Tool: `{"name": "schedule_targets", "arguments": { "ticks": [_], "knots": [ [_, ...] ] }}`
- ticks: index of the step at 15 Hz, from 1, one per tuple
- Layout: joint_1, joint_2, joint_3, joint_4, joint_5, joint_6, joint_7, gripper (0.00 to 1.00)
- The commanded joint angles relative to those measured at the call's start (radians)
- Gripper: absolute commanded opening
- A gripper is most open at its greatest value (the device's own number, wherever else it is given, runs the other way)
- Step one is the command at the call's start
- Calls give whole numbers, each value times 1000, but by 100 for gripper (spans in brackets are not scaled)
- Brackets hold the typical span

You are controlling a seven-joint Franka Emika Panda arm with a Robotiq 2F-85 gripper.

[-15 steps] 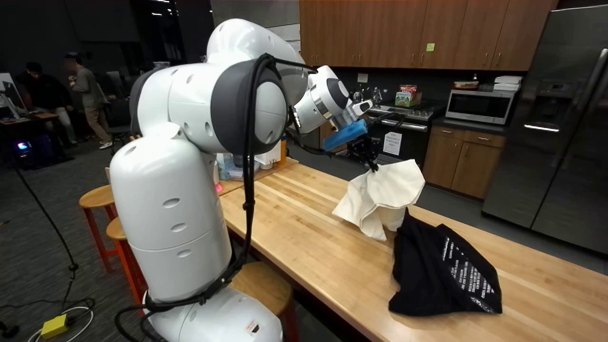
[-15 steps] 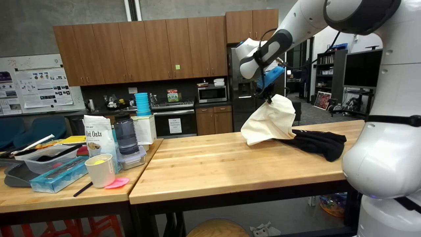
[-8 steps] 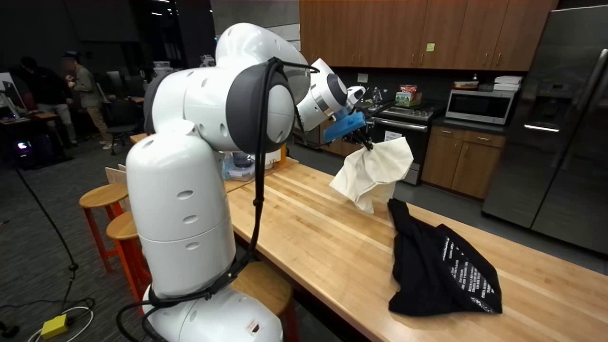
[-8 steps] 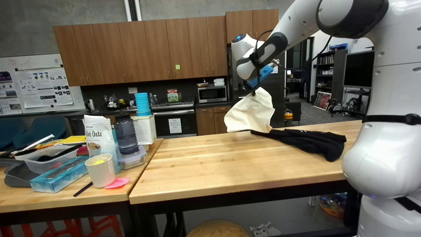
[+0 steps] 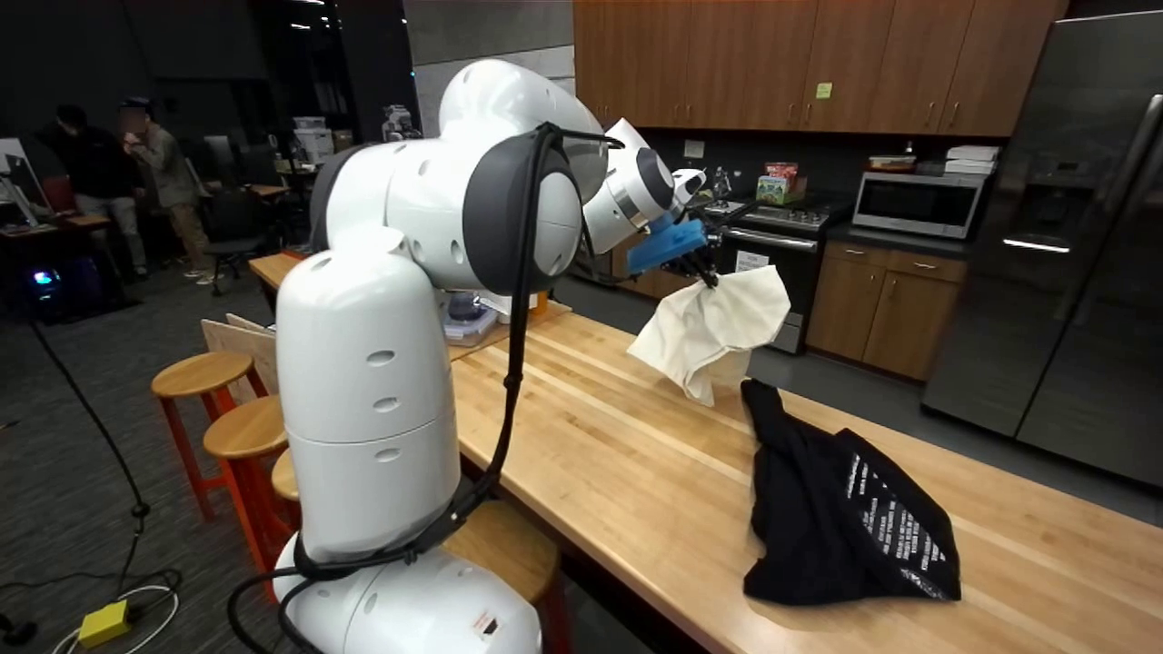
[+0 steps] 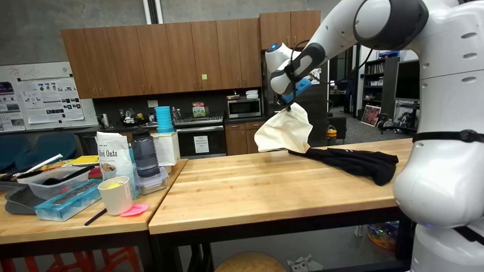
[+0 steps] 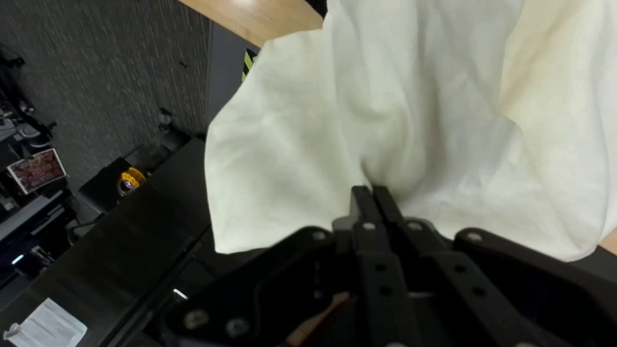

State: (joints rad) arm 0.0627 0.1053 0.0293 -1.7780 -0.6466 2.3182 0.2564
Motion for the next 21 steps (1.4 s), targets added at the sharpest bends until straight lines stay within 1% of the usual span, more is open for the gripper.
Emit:
{"name": "schedule_targets", "arguments": {
  "ticks": [1,4,7,9,11,15,17,21],
  "knots": [
    [-23,-104,-33,-136,22,0,64,0],
    [-46,-184,-52,-259,32,3,141,0],
    [-74,-267,-57,-377,39,11,216,0],
    [-91,-297,-51,-415,45,11,237,0],
    [-101,-306,-41,-419,44,3,245,0],
    [-97,-267,-16,-343,32,-4,214,0],
    [-88,-230,-1,-283,34,-12,184,0],
    [-66,-129,27,-123,35,-35,103,0]
  ]
}}
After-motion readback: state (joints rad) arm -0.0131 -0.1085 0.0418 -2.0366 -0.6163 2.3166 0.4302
